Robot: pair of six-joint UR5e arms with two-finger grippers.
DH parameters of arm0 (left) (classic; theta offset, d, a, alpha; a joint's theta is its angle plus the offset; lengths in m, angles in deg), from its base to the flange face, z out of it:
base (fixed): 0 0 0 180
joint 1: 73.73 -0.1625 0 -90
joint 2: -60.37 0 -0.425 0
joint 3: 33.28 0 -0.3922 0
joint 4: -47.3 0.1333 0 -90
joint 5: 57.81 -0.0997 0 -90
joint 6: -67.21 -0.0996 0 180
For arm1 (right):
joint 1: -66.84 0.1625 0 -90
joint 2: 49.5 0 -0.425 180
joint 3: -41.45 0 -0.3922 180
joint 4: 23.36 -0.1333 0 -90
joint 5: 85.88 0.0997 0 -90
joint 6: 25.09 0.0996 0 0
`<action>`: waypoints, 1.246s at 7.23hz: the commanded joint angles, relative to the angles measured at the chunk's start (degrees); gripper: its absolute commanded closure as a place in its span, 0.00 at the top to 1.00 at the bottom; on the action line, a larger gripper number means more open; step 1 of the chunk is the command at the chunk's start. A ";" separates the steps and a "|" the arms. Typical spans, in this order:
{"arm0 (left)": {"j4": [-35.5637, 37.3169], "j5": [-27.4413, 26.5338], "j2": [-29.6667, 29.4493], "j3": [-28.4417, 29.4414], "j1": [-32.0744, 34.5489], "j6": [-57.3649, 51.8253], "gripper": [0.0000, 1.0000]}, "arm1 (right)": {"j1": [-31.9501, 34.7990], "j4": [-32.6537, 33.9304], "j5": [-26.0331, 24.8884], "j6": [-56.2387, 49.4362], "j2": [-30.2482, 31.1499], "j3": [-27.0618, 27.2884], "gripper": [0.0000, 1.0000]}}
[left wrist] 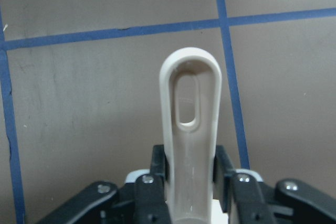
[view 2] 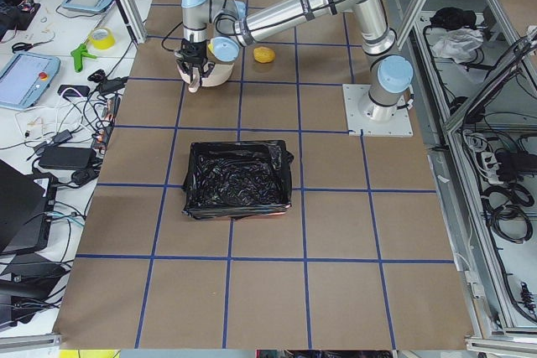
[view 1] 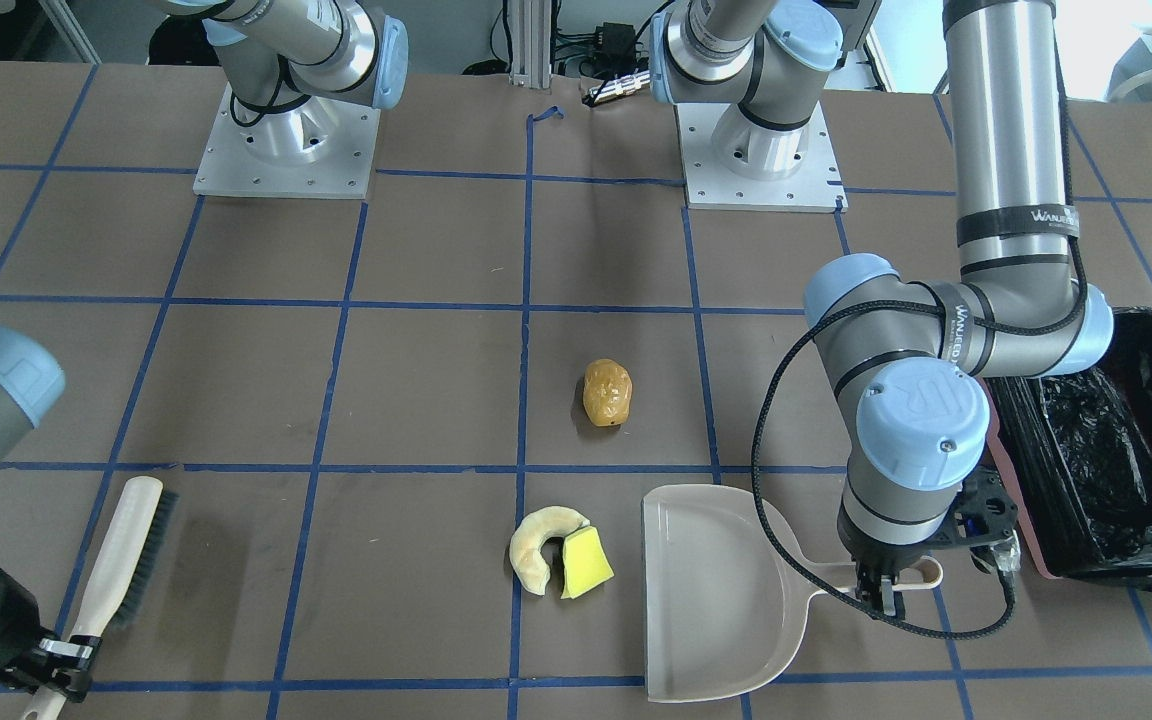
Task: Sweep and dump trash into bin
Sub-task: 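Carry the brush with the right gripper toward the sponge and shrimp piece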
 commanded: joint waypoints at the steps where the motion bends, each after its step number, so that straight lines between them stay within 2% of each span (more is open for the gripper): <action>1: 0.19 -3.07 -0.75 -0.55 0.21 2.51 0.00 | 5.93 -0.02 -0.61 6.69 2.01 0.39 0.05; 3: -0.07 -5.11 -0.31 -0.64 0.21 2.79 0.00 | 13.49 -0.02 -5.78 20.11 2.46 0.92 0.05; 5: 0.19 -5.02 -0.57 -0.64 0.21 3.05 0.00 | 18.95 -0.11 -6.15 31.02 2.37 3.71 0.05; 6: 0.19 -4.85 -0.75 -0.64 0.21 3.23 0.00 | 21.24 1.20 -7.11 34.13 2.29 5.56 0.04; 9: 0.11 -4.76 -0.75 -0.64 0.21 4.37 0.00 | 23.36 3.57 -7.12 36.61 1.32 5.49 0.04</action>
